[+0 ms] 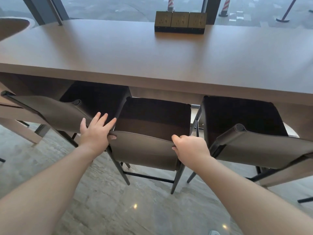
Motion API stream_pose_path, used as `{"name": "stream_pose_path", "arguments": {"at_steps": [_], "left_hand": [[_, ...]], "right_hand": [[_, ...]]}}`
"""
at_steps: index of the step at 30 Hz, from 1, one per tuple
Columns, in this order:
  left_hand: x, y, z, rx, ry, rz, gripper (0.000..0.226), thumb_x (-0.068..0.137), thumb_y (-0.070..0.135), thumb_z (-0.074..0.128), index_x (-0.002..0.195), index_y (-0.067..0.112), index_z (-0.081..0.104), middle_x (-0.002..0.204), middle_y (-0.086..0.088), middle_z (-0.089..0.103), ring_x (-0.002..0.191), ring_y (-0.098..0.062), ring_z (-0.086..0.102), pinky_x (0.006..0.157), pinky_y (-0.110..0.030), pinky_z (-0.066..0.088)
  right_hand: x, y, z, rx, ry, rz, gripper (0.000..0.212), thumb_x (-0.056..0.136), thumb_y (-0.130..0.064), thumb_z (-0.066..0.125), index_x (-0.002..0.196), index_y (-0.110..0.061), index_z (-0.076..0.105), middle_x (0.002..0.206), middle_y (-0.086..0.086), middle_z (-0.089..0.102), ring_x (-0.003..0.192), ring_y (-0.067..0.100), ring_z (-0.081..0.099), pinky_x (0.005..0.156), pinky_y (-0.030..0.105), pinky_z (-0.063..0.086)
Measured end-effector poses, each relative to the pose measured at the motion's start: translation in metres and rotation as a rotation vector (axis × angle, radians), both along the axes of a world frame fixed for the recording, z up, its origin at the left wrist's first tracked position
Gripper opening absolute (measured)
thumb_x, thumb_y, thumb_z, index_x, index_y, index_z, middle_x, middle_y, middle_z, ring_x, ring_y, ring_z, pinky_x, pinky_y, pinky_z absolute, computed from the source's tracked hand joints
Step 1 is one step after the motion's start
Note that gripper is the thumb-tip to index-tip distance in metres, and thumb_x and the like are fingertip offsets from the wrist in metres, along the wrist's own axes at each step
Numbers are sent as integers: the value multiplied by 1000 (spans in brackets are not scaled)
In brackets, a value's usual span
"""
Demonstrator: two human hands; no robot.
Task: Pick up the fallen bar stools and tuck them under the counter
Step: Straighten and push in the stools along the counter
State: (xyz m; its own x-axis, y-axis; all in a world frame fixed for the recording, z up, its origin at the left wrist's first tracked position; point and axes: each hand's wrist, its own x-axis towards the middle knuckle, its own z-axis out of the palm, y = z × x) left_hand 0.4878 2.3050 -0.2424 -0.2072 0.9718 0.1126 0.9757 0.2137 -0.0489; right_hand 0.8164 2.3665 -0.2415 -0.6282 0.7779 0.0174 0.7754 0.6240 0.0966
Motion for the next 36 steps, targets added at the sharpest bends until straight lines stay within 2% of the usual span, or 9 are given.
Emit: {"name": "stream_pose_path", "arguments": {"at_steps": [2,6,11,17,20,25,28,33,36], "left_hand": [[-7,5,0,-18,22,1,60,94,42,57,150,33,35,160,-6,27,150,-23,7,114,-60,-1],[-15,18,2,-32,46,0,63,94,46,55,151,34,32,161,-7,24,151,-24,3,114,-59,-4],[-20,38,10,-44,85,-22,67,95,39,58,152,34,26,162,-7,20,151,-25,-1,115,-58,-5],[-29,68,23,-55,76,-56,69,93,41,59,153,33,26,162,-9,20,151,-26,-2,116,-58,-5],[-33,80,27,-58,62,-68,69,93,44,58,153,32,26,162,-9,20,151,-25,-1,117,-57,-4],[-36,87,25,-34,-6,-47,67,93,41,60,152,31,30,162,-10,20,151,-25,0,117,-56,-2],[-40,85,23,-47,-34,-20,66,93,41,60,151,30,31,162,-11,19,151,-25,-1,116,-56,-1],[-54,82,15,-64,-47,12,67,91,43,62,150,31,33,161,-11,21,151,-26,0,116,-57,0],[-58,82,11,-66,-34,17,67,91,42,63,149,32,33,161,-11,22,151,-27,2,116,-57,1]], "right_hand": [[-6,-8,-6,-8,14,-28,16,100,-33,48,111,-20,50,69,-3,45,55,24,40,44,27,18],[-16,-9,-11,-12,9,-79,33,102,-33,43,133,-21,45,75,-2,46,61,25,41,44,28,13],[-21,-8,-15,-22,13,-114,45,103,-33,42,147,-25,34,90,-2,64,73,23,60,46,26,20],[-35,-4,-14,-63,12,-164,53,100,-26,47,150,-27,28,96,-3,64,80,22,62,46,27,18],[-36,9,-8,-51,32,-154,48,103,-29,42,149,-26,30,93,-2,63,76,24,60,51,29,30],[-33,36,6,20,31,-92,43,105,-36,37,146,-24,35,89,-2,64,72,24,58,51,30,29],[-38,47,10,36,15,-72,41,105,-36,36,144,-24,36,84,-3,61,66,23,48,51,30,31],[-49,51,12,84,-14,-31,37,104,-36,39,140,-24,41,76,-5,52,61,22,42,43,27,14],[-52,51,9,73,0,-15,37,104,-35,40,140,-24,43,78,-5,57,61,20,43,43,25,19]]}}
